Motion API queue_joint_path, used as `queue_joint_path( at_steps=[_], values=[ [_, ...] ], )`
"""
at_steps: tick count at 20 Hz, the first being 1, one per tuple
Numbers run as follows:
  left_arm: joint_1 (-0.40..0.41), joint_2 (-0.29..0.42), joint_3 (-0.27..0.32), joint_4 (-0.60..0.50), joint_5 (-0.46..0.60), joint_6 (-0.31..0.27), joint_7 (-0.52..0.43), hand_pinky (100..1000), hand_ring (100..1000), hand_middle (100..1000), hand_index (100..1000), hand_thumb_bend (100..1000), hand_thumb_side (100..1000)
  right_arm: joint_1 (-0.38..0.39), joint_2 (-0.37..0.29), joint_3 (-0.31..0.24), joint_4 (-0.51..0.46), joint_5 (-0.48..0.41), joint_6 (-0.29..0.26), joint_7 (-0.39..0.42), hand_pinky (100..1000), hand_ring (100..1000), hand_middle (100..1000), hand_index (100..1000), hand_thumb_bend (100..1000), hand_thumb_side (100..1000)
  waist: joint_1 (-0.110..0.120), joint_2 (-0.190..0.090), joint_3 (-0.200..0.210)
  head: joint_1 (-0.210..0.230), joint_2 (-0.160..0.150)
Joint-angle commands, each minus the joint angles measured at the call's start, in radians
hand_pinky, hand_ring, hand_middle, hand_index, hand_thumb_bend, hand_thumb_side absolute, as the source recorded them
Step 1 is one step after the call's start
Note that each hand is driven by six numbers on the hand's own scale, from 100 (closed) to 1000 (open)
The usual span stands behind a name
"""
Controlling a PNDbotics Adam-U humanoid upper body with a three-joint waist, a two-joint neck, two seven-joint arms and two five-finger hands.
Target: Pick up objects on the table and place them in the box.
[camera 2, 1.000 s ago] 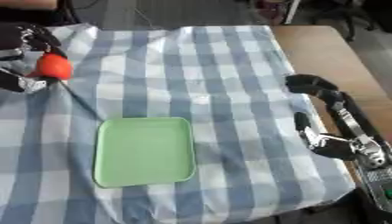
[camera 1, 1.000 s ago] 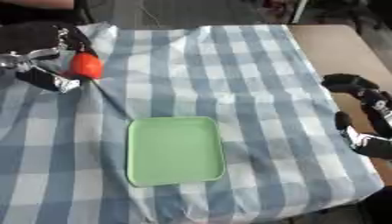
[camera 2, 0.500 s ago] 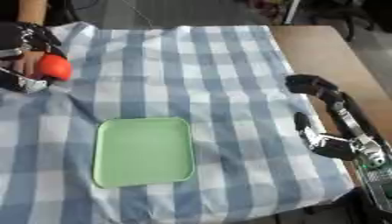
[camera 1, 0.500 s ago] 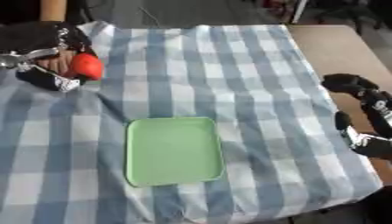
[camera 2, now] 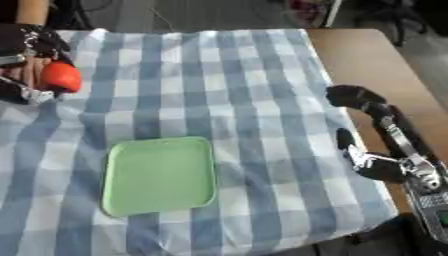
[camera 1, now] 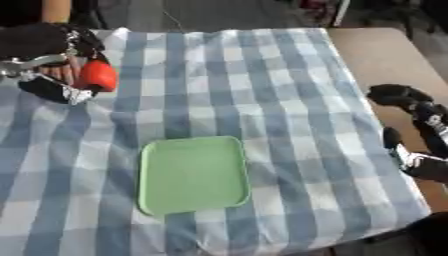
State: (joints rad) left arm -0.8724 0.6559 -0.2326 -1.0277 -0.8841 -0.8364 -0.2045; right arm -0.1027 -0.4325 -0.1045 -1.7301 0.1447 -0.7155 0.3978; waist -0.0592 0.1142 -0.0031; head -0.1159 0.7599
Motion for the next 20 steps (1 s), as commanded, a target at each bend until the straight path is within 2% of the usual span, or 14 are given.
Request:
queue_joint_path(
  at_steps=[1,6,15,20],
  values=[
    [-0.016,0.031,0.011,-0.016,-0.001,-0.001,0.004,889,761,481,385,100,464,-0.007,-0.031,-0.011,-0.009,0.001,-0.192,0.188,836,839,861,845,100,445,0.004,-0.017,-0.001,-0.005,-0.006],
    [-0.015,0.026,0.005,-0.017,0.007,-0.006,-0.001,888,762,483,381,100,475,-0.007,-0.031,-0.011,-0.008,0.001,-0.192,0.189,835,839,861,845,100,446,0.004,-0.017,0.0,-0.004,-0.005],
    [-0.051,-0.062,-0.042,-0.012,0.009,-0.048,-0.054,888,763,485,378,100,491,-0.01,-0.026,-0.009,-0.008,-0.003,-0.192,0.193,835,839,861,844,100,446,-0.001,-0.016,-0.005,0.004,-0.007],
    [-0.045,-0.081,-0.067,-0.034,0.024,-0.069,-0.072,887,765,487,373,100,504,-0.01,-0.026,-0.008,-0.008,-0.004,-0.192,0.195,835,838,861,844,100,447,0.0,-0.015,-0.007,0.004,-0.006]
  ],
)
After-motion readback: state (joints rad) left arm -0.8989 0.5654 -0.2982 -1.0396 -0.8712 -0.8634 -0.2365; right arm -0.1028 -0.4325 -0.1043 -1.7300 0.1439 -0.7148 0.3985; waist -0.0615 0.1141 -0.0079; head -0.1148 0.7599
